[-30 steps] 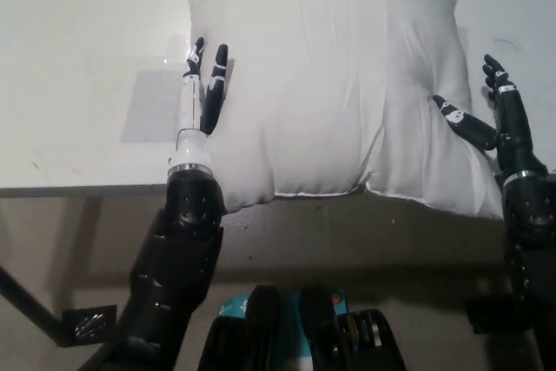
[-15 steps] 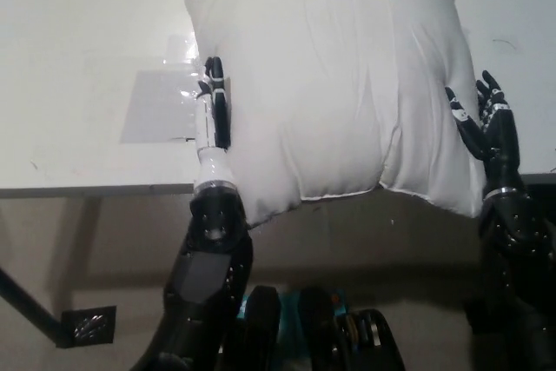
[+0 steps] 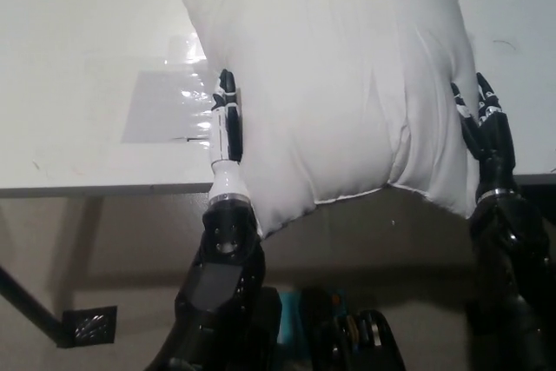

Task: The robot uses both hands to lift the pillow and then drops it on the table

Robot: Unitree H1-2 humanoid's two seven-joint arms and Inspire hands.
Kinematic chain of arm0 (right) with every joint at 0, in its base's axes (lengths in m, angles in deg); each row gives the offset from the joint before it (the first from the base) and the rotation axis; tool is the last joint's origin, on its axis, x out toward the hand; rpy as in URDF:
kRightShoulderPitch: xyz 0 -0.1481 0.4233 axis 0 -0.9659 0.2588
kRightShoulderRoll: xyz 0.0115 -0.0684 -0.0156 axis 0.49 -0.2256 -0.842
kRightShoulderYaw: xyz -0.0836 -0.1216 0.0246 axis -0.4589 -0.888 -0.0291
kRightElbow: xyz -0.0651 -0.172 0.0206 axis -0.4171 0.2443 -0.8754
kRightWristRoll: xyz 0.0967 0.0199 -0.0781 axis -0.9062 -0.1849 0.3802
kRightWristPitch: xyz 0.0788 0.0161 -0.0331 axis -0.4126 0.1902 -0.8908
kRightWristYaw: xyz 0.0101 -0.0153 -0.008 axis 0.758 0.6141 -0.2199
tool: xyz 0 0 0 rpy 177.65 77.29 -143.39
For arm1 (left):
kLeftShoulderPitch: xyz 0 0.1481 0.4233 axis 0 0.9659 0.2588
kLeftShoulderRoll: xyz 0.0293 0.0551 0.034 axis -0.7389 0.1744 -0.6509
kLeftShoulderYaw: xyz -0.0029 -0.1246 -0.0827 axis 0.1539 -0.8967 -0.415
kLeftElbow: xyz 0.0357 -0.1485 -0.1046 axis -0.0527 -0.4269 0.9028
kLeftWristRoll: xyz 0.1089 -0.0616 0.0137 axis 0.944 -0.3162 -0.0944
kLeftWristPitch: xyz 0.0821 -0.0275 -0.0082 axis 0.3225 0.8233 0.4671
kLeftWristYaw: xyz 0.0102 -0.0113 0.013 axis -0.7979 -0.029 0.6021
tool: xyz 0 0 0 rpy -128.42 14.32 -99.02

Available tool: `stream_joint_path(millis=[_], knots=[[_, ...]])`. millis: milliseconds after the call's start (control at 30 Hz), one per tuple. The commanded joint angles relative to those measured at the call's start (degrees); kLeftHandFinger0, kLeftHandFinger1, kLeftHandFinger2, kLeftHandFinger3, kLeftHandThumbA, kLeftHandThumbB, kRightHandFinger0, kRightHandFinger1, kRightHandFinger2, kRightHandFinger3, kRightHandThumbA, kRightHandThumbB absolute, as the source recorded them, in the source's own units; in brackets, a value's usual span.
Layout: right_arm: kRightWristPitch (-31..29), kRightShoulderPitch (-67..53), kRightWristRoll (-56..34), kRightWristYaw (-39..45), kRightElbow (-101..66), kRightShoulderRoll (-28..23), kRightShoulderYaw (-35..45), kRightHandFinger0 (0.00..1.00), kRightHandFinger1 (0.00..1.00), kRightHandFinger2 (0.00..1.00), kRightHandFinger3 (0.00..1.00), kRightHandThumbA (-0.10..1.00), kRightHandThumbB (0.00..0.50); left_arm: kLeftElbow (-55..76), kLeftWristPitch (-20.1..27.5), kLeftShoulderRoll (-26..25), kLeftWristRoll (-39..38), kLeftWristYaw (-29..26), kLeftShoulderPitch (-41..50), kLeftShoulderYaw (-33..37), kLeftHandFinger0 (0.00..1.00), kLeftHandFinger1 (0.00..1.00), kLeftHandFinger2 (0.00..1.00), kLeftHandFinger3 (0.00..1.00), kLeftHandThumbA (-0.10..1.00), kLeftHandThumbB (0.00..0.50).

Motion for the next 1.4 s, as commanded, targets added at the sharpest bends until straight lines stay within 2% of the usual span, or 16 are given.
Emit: stream_joint_path(millis=[0, 67, 133, 167, 233, 267, 367, 400, 500, 667, 767, 900, 1233, 1267, 1300, 1367], knots=[[5.86, 2.89, -5.38, 7.33, -1.74, -0.07, -0.56, 1.00, 1.00, 1.00, 1.00, 1.00, 0.259, -0.98, -0.87, 3.60, -1.74, 7.60, 0.20, 2.33, 1.00, 1.00, 1.00, 1.00, 1.00, 0.205], [8.48, 2.67, -5.61, 10.57, -2.58, -1.12, -2.40, 1.00, 1.00, 1.00, 1.00, 1.00, 0.264, -1.29, -1.35, 3.26, -1.54, 7.85, -0.16, 2.77, 1.00, 1.00, 1.00, 1.00, 1.00, 0.203], [10.41, 2.60, -3.60, 12.73, -3.43, -2.40, -5.57, 1.00, 1.00, 1.00, 1.00, 1.00, 0.306, -1.37, -1.39, 3.27, -1.67, 7.93, -0.86, 2.92, 1.00, 1.00, 1.00, 1.00, 1.00, 0.213], [10.62, 2.48, -3.64, 12.76, -3.67, -2.59, -5.90, 1.00, 1.00, 1.00, 1.00, 1.00, 0.307, -1.45, -1.36, 3.32, -1.72, 7.94, -0.93, 2.96, 1.00, 1.00, 1.00, 1.00, 1.00, 0.214], [8.48, 1.74, 1.89, 13.00, -4.66, -3.09, -11.40, 1.00, 1.00, 1.00, 1.00, 1.00, 0.382, -2.48, -0.73, 3.47, -1.39, 7.71, -1.85, 3.28, 1.00, 1.00, 1.00, 1.00, 1.00, 0.225], [7.81, 1.48, 2.41, 12.48, -4.75, -3.12, -12.52, 1.00, 1.00, 1.00, 1.00, 1.00, 0.395, -2.75, -0.43, 3.45, -1.21, 7.62, -1.93, 3.48, 1.00, 1.00, 1.00, 1.00, 1.00, 0.222], [5.21, 0.84, 3.43, 11.69, -4.84, -2.68, -15.25, 1.00, 1.00, 1.00, 1.00, 1.00, 0.394, -3.69, 0.11, 3.53, -1.58, 7.82, -2.55, 3.54, 1.00, 1.00, 1.00, 1.00, 1.00, 0.218], [3.87, 0.53, 4.95, 11.09, -4.51, -2.03, -16.93, 1.00, 1.00, 1.00, 1.00, 1.00, 0.372, -3.92, 0.28, 3.62, -1.58, 7.68, -2.66, 3.60, 1.00, 1.00, 1.00, 1.00, 1.00, 0.229], [2.58, -0.26, 5.99, 9.42, -4.04, -1.00, -18.64, 1.00, 1.00, 1.00, 1.00, 1.00, 0.357, -3.53, -0.34, 3.96, -2.34, 8.15, -2.24, 3.52, 1.00, 1.00, 1.00, 1.00, 1.00, 0.261], [-1.31, -0.78, 7.59, 7.07, -1.74, 1.43, -20.08, 1.00, 1.00, 1.00, 1.00, 1.00, 0.421, -3.78, -0.79, 4.21, -2.62, 8.17, -2.26, 3.84, 1.00, 1.00, 1.00, 1.00, 1.00, 0.215], [-1.48, -0.89, 7.56, 6.17, -1.40, 2.50, -20.09, 1.00, 1.00, 1.00, 1.00, 1.00, 0.442, -3.51, -1.54, 4.24, -2.64, 8.02, -2.02, 4.04, 1.00, 1.00, 1.00, 1.00, 1.00, 0.211], [-2.82, -1.03, 7.19, 5.45, -0.47, 3.55, -19.82, 1.00, 1.00, 1.00, 1.00, 1.00, 0.433, -2.68, -2.05, 4.13, -2.61, 8.09, -1.46, 4.38, 1.00, 1.00, 1.00, 1.00, 1.00, 0.220], [-3.91, -0.01, 7.25, 3.06, -4.52, 3.65, -19.64, 1.00, 1.00, 1.00, 1.00, 1.00, 0.449, 3.83, -5.62, 4.09, -3.33, 7.54, -2.60, 4.97, 1.00, 1.00, 1.00, 1.00, 1.00, 0.259], [-4.28, 0.32, 7.19, 2.92, -5.34, 3.51, -19.58, 1.00, 1.00, 1.00, 1.00, 1.00, 0.440, 4.99, -5.98, 3.87, -3.21, 7.63, -2.94, 5.19, 1.00, 1.00, 1.00, 1.00, 1.00, 0.259], [-4.34, 0.92, 6.82, 3.03, -6.15, 3.32, -19.39, 1.00, 1.00, 1.00, 1.00, 1.00, 0.451, 6.93, -6.72, 3.64, -2.92, 7.50, -3.18, 5.50, 1.00, 1.00, 1.00, 1.00, 1.00, 0.228], [-4.07, 2.43, 6.51, 3.31, -7.20, 2.73, -19.26, 1.00, 1.00, 1.00, 1.00, 1.00, 0.456, 10.40, -8.78, 3.16, -2.55, 7.12, -3.92, 5.95, 1.00, 1.00, 1.00, 1.00, 1.00, 0.218]])
